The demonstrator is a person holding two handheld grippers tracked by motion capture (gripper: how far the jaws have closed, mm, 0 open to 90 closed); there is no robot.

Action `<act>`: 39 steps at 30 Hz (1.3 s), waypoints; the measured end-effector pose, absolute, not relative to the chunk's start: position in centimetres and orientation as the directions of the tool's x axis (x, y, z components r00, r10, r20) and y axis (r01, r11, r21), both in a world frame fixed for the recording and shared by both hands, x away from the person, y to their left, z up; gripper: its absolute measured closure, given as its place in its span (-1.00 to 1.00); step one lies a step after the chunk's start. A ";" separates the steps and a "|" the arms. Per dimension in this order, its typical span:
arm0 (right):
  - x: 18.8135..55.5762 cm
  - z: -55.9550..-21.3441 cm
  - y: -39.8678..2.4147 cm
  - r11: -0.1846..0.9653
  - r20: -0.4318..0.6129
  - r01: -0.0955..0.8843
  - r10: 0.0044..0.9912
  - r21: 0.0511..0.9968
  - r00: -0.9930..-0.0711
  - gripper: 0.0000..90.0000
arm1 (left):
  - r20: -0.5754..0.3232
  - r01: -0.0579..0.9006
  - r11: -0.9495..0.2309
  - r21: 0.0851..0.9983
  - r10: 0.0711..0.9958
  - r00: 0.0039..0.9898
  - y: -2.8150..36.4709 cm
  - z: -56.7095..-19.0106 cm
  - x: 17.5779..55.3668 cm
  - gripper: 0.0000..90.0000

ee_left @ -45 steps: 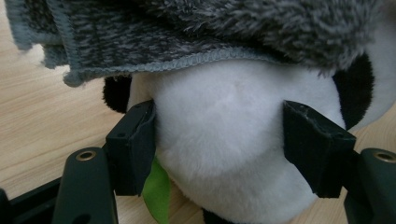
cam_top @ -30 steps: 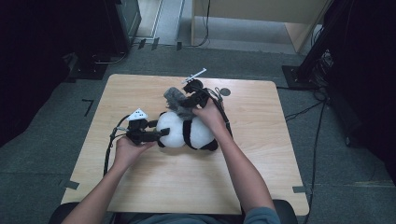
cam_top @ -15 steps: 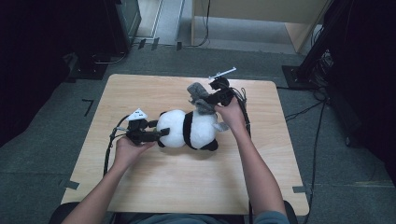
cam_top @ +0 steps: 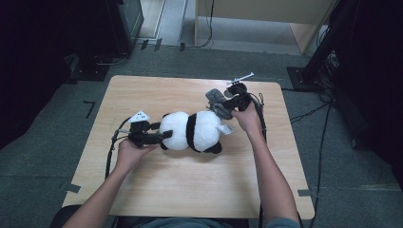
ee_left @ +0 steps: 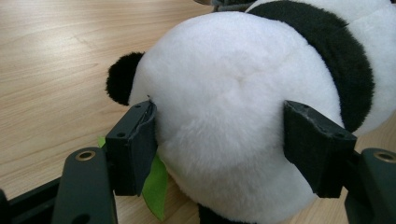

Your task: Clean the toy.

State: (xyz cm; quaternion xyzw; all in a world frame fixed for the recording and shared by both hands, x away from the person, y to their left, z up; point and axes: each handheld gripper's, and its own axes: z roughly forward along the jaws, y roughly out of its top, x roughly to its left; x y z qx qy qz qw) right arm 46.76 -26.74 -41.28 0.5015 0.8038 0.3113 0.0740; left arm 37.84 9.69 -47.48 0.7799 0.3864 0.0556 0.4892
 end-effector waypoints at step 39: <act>46.2 -36.6 -9.0 0.511 0.204 0.586 0.618 0.629 -0.759 0.67 | -0.276 0.544 -0.232 0.806 0.666 0.693 9.6 -47.4 37.7 -0.35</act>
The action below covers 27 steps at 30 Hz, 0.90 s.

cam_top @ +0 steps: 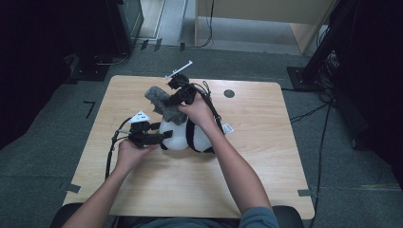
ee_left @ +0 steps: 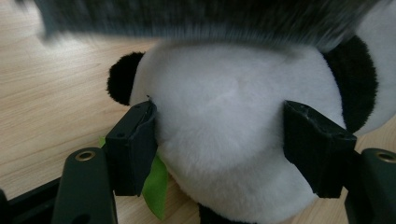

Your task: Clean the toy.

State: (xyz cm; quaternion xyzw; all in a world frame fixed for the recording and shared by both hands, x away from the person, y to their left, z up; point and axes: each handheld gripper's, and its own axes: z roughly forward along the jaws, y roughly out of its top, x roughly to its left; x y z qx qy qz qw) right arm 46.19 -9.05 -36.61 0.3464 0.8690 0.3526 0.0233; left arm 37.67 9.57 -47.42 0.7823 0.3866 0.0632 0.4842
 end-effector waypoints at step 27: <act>48.4 -40.9 -23.4 0.311 0.258 0.759 0.810 0.571 -0.526 0.67 | -0.304 0.569 -0.214 0.794 0.670 0.677 9.6 -47.5 37.9 -0.34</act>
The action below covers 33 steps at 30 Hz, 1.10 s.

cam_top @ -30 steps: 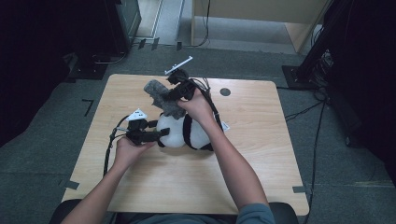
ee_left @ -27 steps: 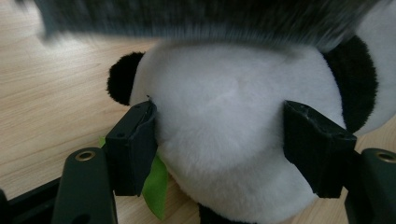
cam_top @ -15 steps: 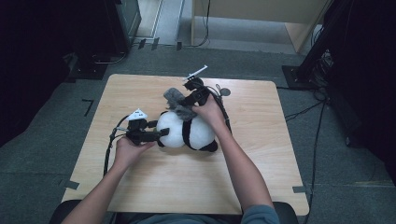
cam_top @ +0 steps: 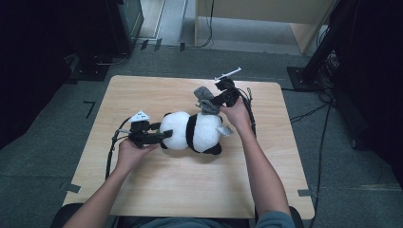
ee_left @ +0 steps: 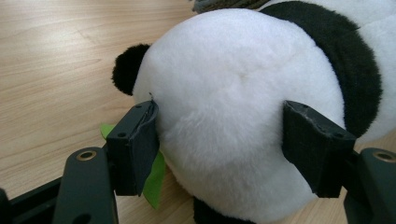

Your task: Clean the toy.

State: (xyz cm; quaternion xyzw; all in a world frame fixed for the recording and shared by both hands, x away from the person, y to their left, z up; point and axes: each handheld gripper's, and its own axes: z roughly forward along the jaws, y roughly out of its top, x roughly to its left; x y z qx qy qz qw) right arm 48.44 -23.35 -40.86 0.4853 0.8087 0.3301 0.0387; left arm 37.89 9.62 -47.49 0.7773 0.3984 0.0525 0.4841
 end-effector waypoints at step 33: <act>47.0 -43.7 -29.5 0.225 0.177 0.770 0.899 0.597 -0.400 0.68 | -0.326 0.579 -0.213 0.787 0.653 0.684 9.9 -47.7 38.3 -0.35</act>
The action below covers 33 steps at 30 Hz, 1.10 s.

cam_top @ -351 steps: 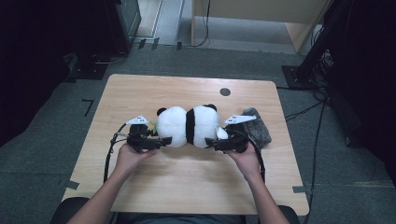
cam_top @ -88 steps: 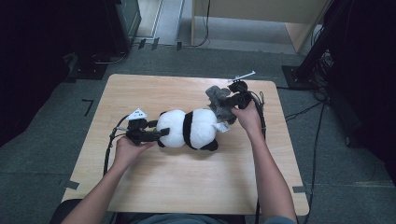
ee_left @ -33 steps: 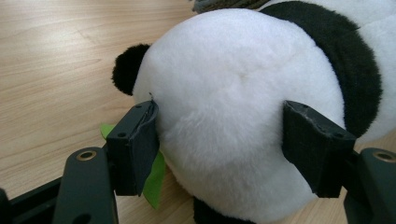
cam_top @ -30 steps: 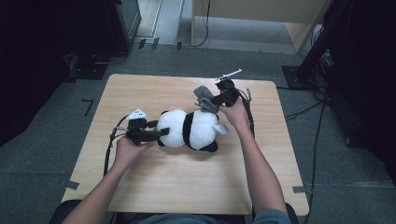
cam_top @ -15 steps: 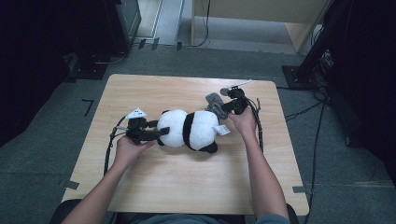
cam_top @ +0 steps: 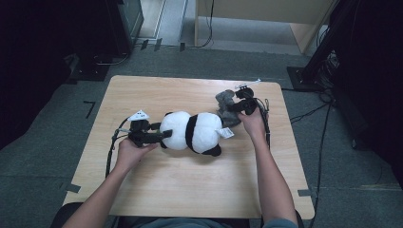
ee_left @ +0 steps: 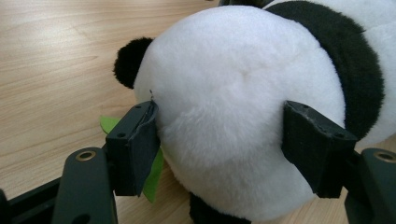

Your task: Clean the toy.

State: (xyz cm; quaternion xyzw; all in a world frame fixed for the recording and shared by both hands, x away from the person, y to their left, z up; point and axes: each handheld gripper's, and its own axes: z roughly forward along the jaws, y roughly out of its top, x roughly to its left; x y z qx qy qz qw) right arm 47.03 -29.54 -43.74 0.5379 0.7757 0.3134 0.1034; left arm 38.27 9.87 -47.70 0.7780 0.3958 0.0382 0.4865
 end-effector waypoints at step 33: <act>40.0 -34.6 -13.2 0.439 0.142 0.514 0.643 0.737 -0.753 0.67 | -0.312 0.565 -0.216 0.796 0.653 0.690 9.8 -47.7 38.4 -0.40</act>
